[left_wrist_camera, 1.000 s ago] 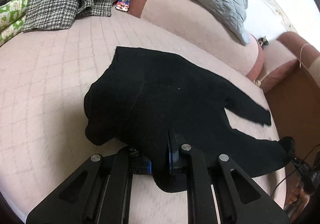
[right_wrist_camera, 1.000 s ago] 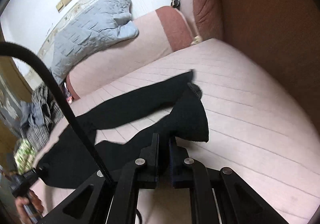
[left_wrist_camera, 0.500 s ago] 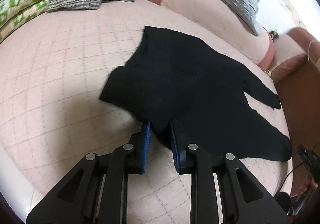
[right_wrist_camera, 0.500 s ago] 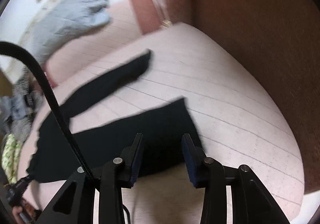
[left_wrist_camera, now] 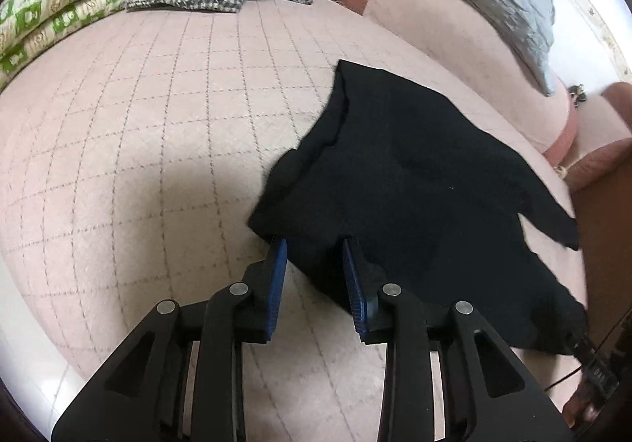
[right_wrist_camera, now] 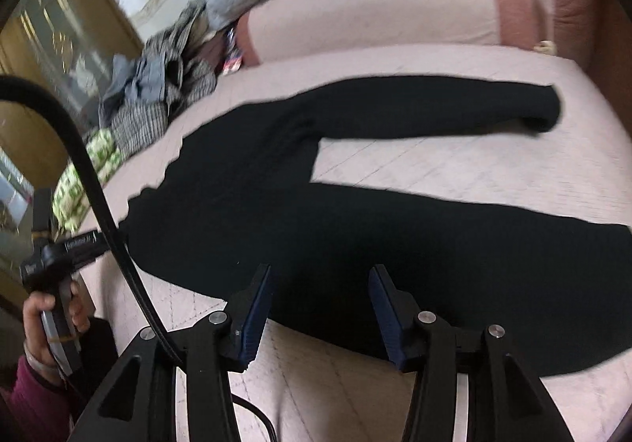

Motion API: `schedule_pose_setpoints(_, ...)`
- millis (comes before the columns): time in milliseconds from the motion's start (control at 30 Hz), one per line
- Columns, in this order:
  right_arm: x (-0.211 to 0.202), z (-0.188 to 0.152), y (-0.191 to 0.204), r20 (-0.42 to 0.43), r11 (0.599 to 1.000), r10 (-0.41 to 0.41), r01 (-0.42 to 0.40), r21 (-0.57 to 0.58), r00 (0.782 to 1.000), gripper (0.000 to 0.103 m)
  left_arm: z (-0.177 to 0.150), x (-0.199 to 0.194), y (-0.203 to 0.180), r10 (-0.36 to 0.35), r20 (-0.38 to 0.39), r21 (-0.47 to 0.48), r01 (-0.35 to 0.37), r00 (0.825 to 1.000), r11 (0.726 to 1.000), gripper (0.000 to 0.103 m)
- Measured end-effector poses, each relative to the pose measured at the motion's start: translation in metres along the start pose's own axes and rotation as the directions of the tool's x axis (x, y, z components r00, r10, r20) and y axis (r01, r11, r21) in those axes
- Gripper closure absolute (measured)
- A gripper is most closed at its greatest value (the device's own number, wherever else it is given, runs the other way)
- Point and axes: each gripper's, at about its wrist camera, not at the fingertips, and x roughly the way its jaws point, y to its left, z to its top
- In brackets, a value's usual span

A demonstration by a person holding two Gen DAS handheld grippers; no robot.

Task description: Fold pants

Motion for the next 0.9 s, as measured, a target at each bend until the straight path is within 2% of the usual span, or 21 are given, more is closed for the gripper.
schedule_pose_setpoints(67,0.015,-0.001,-0.002,-0.044,1.0,-0.019,0.018,-0.023,0.999,0.055,0.001,0.0,-0.002,0.012,-0.004,0.027,-0.012,1.0,1.0,0.075)
schedule_pose_setpoints(200,0.006,0.009,-0.001,-0.036,0.997,-0.008,0.006,-0.072,0.999,0.055,0.009,-0.012,-0.003,0.027,0.009,0.065,-0.028,1.0,0.998,0.075)
schedule_pose_setpoints(267,-0.001,0.024,-0.005,-0.006,0.994,-0.023,0.022,-0.103,1.0,0.055,0.021,-0.024,-0.004,0.008,0.041,0.088,-0.012,0.999,0.996,0.075)
schedule_pose_setpoints(300,-0.004,0.032,-0.006,0.009,0.992,-0.034,0.035,-0.123,0.999,0.054,0.027,-0.027,-0.006,-0.006,0.05,0.104,0.001,0.999,0.995,0.071)
schedule_pose_setpoints(333,-0.006,0.039,-0.007,0.019,0.99,-0.044,0.046,-0.136,0.999,0.054,0.034,-0.028,-0.011,-0.02,0.055,0.127,0.013,0.998,0.992,0.052)
schedule_pose_setpoints(400,-0.01,0.058,-0.011,0.052,0.979,-0.075,0.084,-0.184,0.996,0.053,0.049,-0.027,-0.024,-0.066,0.055,0.185,0.055,0.996,0.981,0.028)
schedule_pose_setpoints(467,-0.009,0.08,-0.018,0.085,0.965,-0.113,0.13,-0.226,0.99,0.049,0.065,-0.018,-0.042,-0.139,0.034,0.261,0.126,0.99,0.957,0.028)
schedule_pose_setpoints(500,-0.007,0.091,-0.021,0.091,0.961,-0.122,0.14,-0.236,0.988,0.043,0.072,-0.012,-0.05,-0.146,0.025,0.291,0.133,0.989,0.948,0.028)
schedule_pose_setpoints(567,-0.001,0.112,-0.031,0.09,0.958,-0.127,0.146,-0.248,0.988,0.038,0.088,0.003,-0.068,-0.16,0.008,0.362,0.147,0.987,0.92,0.028)
schedule_pose_setpoints(700,0.016,0.145,-0.045,0.092,0.934,-0.154,0.175,-0.311,0.984,0.037,0.12,0.044,-0.102,-0.201,-0.065,0.472,0.208,0.977,0.857,0.028)
schedule_pose_setpoints(900,0.049,0.18,-0.065,0.062,0.899,-0.152,0.164,-0.407,0.986,0.03,0.15,0.102,-0.134,-0.126,-0.11,0.606,0.167,0.986,0.778,0.028)
